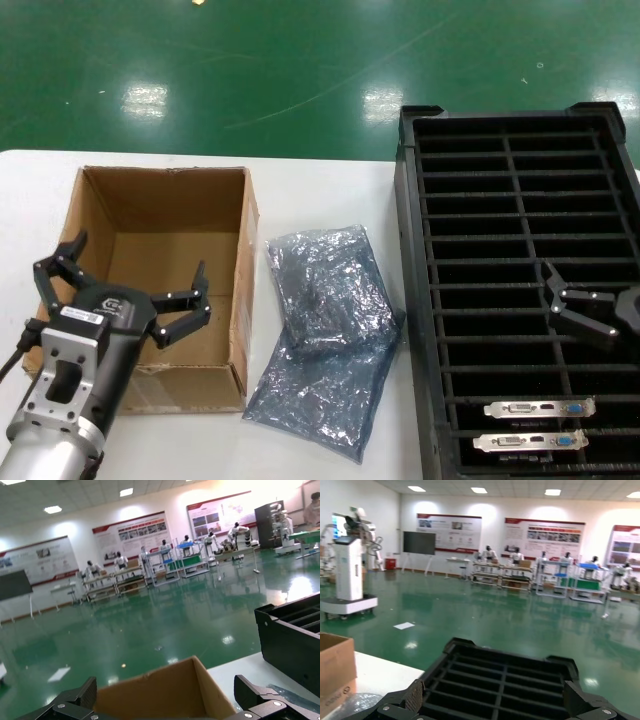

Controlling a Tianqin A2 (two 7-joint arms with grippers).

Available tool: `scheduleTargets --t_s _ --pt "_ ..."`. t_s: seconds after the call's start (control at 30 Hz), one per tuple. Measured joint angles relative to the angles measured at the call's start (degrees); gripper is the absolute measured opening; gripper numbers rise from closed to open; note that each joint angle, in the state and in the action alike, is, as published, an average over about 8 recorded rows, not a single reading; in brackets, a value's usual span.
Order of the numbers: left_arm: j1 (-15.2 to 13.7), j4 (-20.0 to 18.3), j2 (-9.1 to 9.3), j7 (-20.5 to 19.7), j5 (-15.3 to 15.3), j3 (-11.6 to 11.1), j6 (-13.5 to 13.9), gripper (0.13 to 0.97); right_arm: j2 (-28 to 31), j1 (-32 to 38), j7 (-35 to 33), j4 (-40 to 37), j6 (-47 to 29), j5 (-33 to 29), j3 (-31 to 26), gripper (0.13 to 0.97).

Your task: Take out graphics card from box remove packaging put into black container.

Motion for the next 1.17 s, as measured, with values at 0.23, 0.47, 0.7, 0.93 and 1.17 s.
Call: scheduleTargets --t_s 0.23,0.47,0.7,0.93,1.17 --pt "0.40 2.44 -0.02 0.37 -4.91 0.40 -0.90 0.966 -2.29 -1.39 -3.22 -1.56 4.50 2.06 -1.17 0.966" --pt "0.80 4.84 -0.05 0.73 -9.75 0.79 -1.79 0.966 -4.55 -2.75 -6.40 -3.10 8.94 4.10 -2.32 0.966" --pt "1.01 6.07 -0.06 0.92 -12.24 0.99 -2.24 0.966 -5.71 -3.46 -8.04 -3.89 11.21 5.14 -2.91 0.966" --pt "1.02 6.13 -0.06 0.92 -12.35 0.99 -2.26 0.966 -5.76 -3.49 -8.11 -3.92 11.32 5.19 -2.94 0.966" --pt "1.02 6.13 -0.06 0.92 -12.35 0.99 -2.26 0.966 -5.76 -3.49 -8.11 -3.92 11.32 5.19 -2.94 0.966"
